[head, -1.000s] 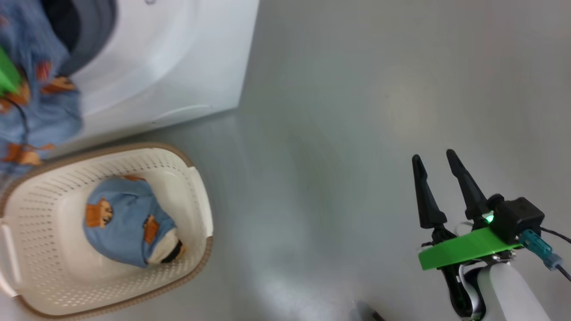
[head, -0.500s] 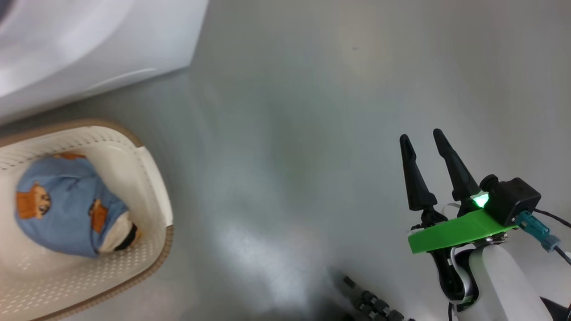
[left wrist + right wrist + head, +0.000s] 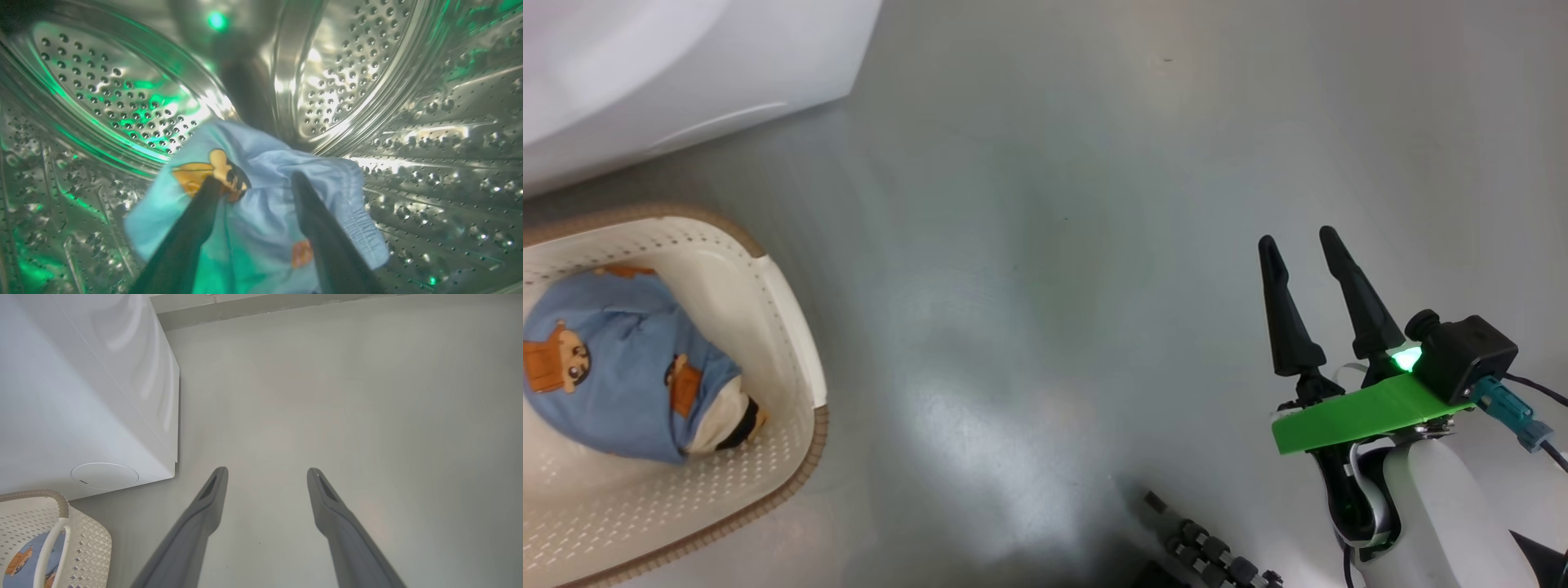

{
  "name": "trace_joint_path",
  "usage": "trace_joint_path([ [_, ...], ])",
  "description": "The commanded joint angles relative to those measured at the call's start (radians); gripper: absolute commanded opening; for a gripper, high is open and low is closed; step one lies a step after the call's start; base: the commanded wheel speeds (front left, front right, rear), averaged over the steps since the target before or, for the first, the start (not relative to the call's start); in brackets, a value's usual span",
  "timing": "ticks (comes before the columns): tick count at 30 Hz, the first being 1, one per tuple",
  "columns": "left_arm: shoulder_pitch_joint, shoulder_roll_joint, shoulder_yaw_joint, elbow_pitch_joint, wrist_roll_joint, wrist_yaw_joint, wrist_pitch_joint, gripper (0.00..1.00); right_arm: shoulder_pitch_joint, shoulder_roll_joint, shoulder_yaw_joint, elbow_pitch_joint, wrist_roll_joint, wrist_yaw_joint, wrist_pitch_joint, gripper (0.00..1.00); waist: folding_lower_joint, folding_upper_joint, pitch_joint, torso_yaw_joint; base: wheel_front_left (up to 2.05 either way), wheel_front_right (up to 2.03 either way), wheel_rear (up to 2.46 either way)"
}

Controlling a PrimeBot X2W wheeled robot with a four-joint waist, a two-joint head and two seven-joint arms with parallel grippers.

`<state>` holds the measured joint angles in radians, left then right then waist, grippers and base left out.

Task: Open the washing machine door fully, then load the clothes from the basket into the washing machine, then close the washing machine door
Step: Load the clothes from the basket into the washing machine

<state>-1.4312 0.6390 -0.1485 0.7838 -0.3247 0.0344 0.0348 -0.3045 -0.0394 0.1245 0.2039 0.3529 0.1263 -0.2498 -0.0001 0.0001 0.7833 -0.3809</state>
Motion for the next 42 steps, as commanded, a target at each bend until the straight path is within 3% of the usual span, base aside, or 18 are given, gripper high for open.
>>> trace_joint_path([
  [1, -0.011, 0.037, 0.006, -0.010, -0.006, -0.008, 0.005, 1.00, 0.004, -0.011, 0.012, -0.015, -0.008, 0.004, -0.012, 1.00, 0.0001, -0.0001, -0.006, 0.013, 0.00, 0.00, 0.00],
  [13, 0.089, -0.045, -0.001, 0.044, -0.052, 0.001, -0.041, 1.00, 0.004, -0.011, -0.026, -0.007, -0.050, 0.004, -0.012, 1.00, 0.0001, -0.0001, -0.071, 0.089, 0.00, 0.00, 0.00],
  [24, 0.392, -0.158, 0.017, -0.007, -0.111, 0.037, -0.205, 1.00, 0.050, -0.011, -0.072, 0.013, -0.112, 0.004, -0.012, 1.00, 0.0001, -0.0001, -0.226, 0.166, 0.00, 0.00, 0.00],
  [34, 0.695, -0.246, 0.025, -0.203, -0.148, 0.077, -0.271, 1.00, 0.116, -0.011, -0.120, 0.020, -0.160, 0.004, -0.001, 1.00, 0.0001, -0.0001, -0.368, 0.223, 0.00, 0.00, 0.00],
  [42, 1.014, -0.318, 0.037, -0.450, -0.170, 0.128, -0.289, 1.00, 0.186, -0.011, -0.144, -0.002, -0.204, 0.004, 0.038, 1.00, 0.0001, -0.0001, -0.494, 0.260, 0.00, 0.00, 0.00],
])
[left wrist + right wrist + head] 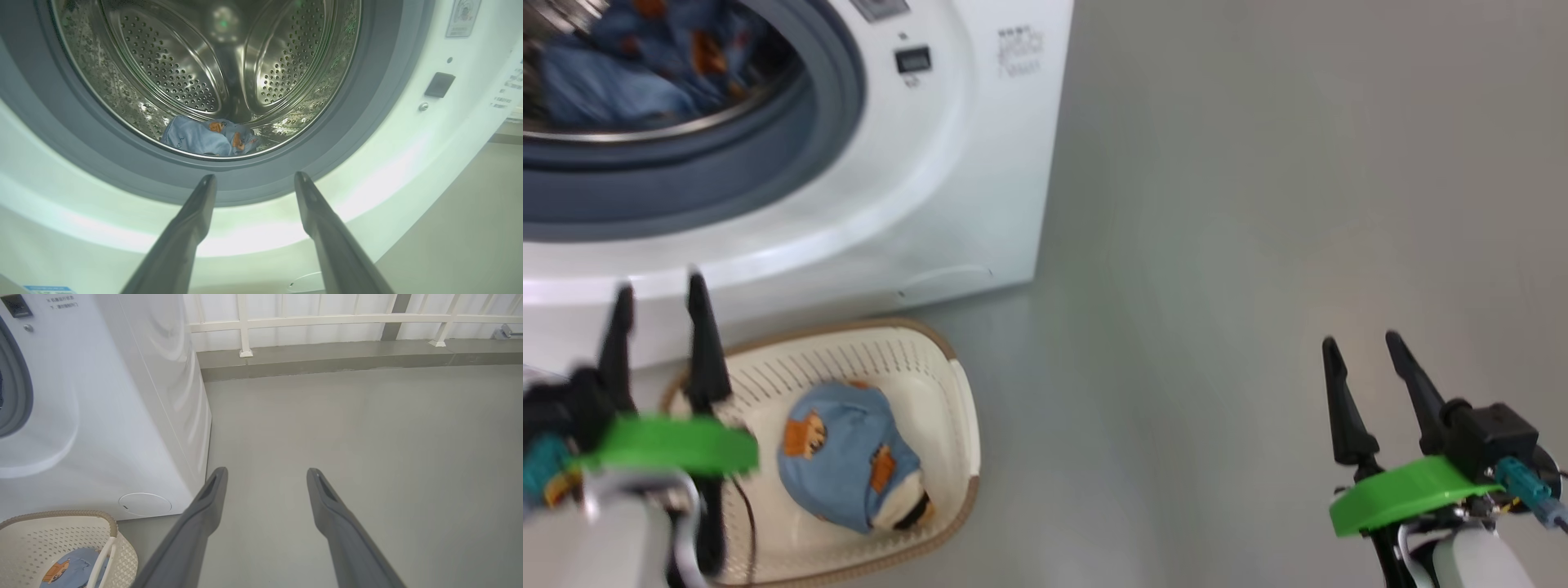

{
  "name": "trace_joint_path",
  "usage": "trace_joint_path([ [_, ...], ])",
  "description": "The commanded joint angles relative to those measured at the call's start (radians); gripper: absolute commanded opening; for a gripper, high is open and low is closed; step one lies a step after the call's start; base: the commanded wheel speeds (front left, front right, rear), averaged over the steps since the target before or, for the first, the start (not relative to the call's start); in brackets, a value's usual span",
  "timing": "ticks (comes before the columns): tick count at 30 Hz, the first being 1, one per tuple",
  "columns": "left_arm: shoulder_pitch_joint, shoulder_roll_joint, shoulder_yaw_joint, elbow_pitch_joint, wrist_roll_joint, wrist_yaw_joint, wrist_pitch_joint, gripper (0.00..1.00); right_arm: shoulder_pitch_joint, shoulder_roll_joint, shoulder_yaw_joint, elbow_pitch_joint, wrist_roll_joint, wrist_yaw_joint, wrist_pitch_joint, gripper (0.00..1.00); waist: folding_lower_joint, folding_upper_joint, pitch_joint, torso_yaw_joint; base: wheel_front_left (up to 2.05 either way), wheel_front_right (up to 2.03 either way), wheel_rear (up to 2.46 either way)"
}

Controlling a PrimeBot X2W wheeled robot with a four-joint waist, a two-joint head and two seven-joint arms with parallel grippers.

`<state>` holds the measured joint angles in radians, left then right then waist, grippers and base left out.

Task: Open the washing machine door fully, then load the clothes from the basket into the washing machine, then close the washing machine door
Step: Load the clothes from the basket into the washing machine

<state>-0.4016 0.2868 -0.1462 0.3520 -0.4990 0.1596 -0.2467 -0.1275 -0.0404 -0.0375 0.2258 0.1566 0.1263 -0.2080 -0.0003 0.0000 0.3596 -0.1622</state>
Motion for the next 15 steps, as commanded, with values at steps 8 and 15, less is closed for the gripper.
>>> trace_joint_path([
  [8, 0.245, -0.025, -0.025, -0.165, 0.044, 0.025, -0.013, 1.00, 0.097, -0.010, -0.005, -0.055, -0.028, 0.004, 0.041, 1.00, 0.0003, 0.0000, -0.206, 0.093, 0.00, 0.00, 0.00],
  [15, 0.379, -0.053, -0.086, -0.168, 0.063, 0.021, -0.014, 1.00, 0.188, -0.010, -0.011, -0.127, -0.060, 0.004, 0.106, 1.00, 0.0003, 0.0000, -0.323, 0.138, 0.00, 0.00, 0.00],
])
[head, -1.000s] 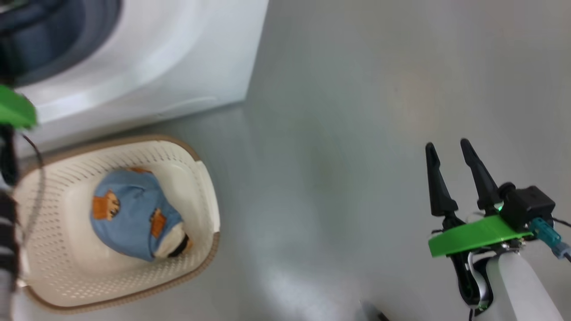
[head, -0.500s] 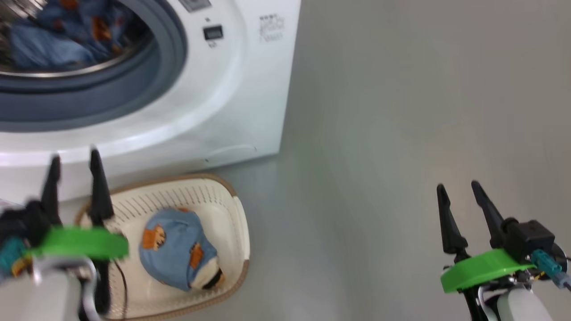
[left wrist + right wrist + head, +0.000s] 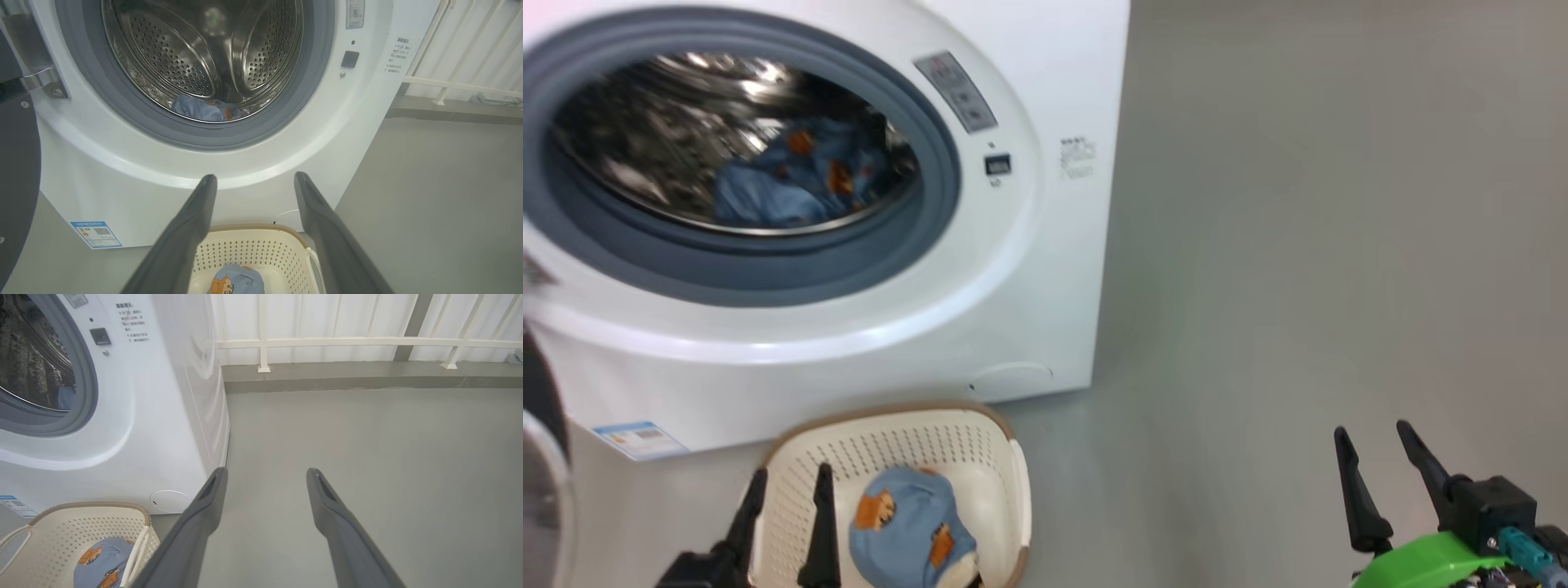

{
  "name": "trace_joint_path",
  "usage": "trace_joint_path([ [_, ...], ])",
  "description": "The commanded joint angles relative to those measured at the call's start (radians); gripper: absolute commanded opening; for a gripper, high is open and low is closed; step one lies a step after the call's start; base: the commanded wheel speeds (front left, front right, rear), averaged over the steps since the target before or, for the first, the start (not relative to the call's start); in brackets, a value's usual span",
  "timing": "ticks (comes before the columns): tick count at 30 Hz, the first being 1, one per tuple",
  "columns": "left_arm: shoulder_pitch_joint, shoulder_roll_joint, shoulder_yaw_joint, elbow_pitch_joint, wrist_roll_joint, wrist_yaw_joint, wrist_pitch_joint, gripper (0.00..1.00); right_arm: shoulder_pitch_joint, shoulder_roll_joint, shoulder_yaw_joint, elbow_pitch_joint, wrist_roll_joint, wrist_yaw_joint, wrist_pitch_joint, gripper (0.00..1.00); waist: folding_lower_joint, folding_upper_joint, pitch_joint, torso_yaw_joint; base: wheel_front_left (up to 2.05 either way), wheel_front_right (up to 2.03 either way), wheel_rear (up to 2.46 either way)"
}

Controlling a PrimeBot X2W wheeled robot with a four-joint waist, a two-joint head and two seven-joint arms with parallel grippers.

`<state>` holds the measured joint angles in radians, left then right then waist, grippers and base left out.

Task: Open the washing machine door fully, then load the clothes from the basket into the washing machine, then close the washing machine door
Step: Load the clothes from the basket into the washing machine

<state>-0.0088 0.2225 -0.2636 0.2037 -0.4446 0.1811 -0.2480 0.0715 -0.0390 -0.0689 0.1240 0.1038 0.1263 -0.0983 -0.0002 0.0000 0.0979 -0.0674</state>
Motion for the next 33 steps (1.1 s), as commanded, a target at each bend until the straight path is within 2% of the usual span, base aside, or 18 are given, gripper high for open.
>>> trace_joint_path([
  [1, -0.005, 0.009, 0.030, -0.018, 0.007, 0.000, -0.012, 1.00, -0.002, -0.011, 0.021, -0.036, -0.013, 0.004, 0.002, 1.00, 0.0002, 0.0000, -0.071, 0.047, 0.00, 0.00, 0.00],
  [17, 0.066, 0.005, 0.018, -0.018, -0.001, 0.003, -0.013, 1.00, 0.083, -0.011, 0.026, -0.166, -0.039, 0.004, 0.066, 1.00, 0.0002, 0.0000, -0.149, 0.070, 0.00, 0.00, 0.00],
  [33, 0.066, 0.003, 0.020, -0.012, -0.009, 0.007, -0.012, 1.00, 0.092, -0.011, 0.045, -0.186, -0.025, 0.004, 0.078, 1.00, 0.0002, 0.0000, -0.157, 0.077, 0.00, 0.00, 0.00],
])
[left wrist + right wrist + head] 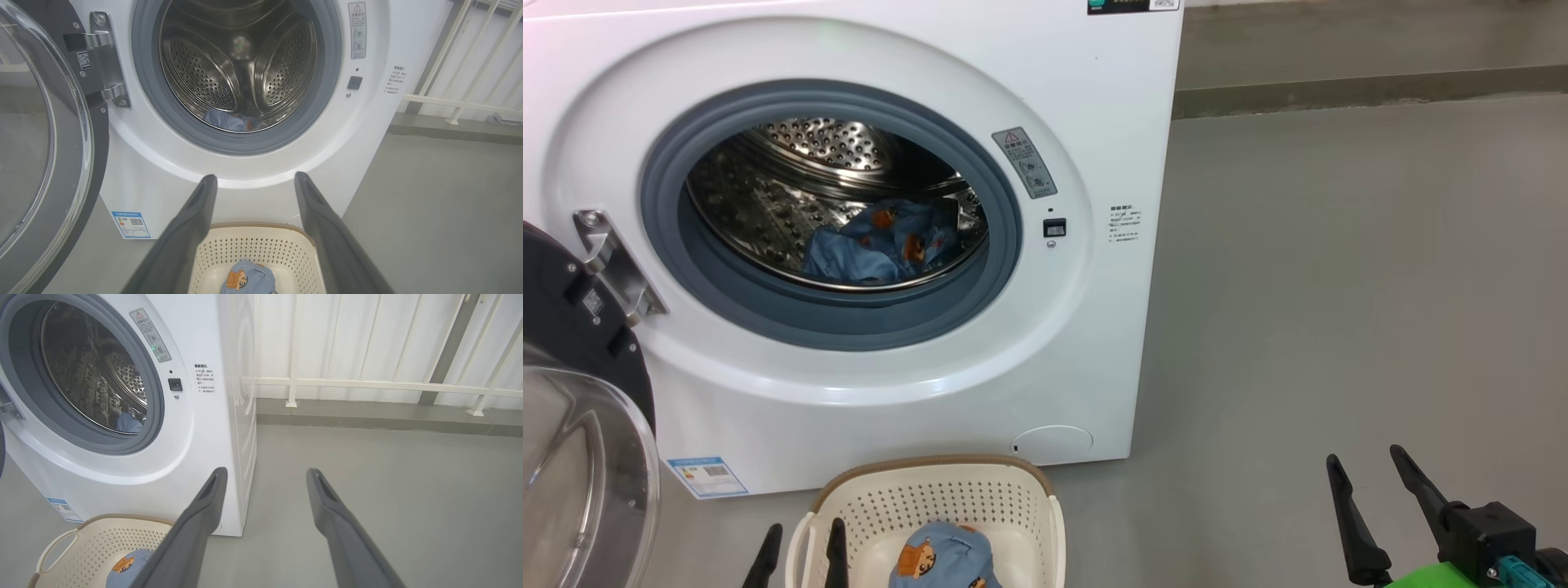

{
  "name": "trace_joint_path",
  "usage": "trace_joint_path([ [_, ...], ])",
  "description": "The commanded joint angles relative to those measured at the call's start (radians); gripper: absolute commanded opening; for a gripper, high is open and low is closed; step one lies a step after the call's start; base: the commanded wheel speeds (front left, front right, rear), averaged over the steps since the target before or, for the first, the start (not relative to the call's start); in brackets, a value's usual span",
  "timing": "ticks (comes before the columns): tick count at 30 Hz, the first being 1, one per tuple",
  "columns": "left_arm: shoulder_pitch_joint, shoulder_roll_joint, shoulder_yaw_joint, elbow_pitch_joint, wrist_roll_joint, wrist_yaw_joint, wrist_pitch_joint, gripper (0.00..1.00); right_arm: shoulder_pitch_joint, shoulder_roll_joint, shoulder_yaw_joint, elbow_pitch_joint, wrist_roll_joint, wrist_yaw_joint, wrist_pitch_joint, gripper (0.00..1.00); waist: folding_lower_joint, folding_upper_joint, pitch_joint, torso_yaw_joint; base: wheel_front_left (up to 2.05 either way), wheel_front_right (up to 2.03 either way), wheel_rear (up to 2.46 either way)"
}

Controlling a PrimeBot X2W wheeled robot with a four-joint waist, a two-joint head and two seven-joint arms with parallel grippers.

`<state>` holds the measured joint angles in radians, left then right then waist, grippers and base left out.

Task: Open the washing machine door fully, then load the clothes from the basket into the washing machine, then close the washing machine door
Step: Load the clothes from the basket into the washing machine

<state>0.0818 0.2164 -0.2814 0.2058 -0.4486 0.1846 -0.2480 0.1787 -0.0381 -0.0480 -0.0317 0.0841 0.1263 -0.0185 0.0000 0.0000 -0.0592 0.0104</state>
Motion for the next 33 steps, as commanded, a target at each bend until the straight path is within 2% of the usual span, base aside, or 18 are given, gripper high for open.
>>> trace_joint_path([
  [1, -0.026, 0.009, 0.037, -0.013, -0.005, 0.003, -0.012, 1.00, -0.016, -0.012, 0.025, -0.030, -0.005, 0.004, -0.002, 1.00, 0.0000, 0.0000, 0.001, -0.001, 0.00, 0.00, 0.00],
  [14, -0.033, 0.007, 0.031, 0.002, -0.003, 0.007, -0.009, 1.00, -0.018, -0.012, 0.032, -0.024, 0.016, 0.004, -0.003, 1.00, 0.0000, 0.0000, 0.009, -0.004, 0.00, 0.00, 0.00],
  [23, -0.083, 0.001, 0.004, 0.070, 0.005, 0.009, 0.024, 1.00, -0.028, -0.012, 0.034, -0.033, 0.018, 0.004, 0.001, 1.00, 0.0000, 0.0000, 0.055, -0.001, 0.00, 0.00, 0.00],
  [27, -0.141, -0.021, -0.017, 0.136, 0.002, -0.008, 0.037, 1.00, -0.035, -0.012, 0.030, -0.049, 0.018, 0.004, 0.003, 1.00, 0.0000, 0.0000, 0.103, 0.002, 0.00, 0.00, 0.00],
  [33, -0.252, -0.046, -0.041, 0.270, -0.028, -0.072, 0.080, 1.00, -0.072, -0.014, 0.034, -0.070, 0.020, 0.004, 0.003, 1.00, 0.0000, 0.0000, 0.190, -0.012, 0.00, 0.00, 0.00],
])
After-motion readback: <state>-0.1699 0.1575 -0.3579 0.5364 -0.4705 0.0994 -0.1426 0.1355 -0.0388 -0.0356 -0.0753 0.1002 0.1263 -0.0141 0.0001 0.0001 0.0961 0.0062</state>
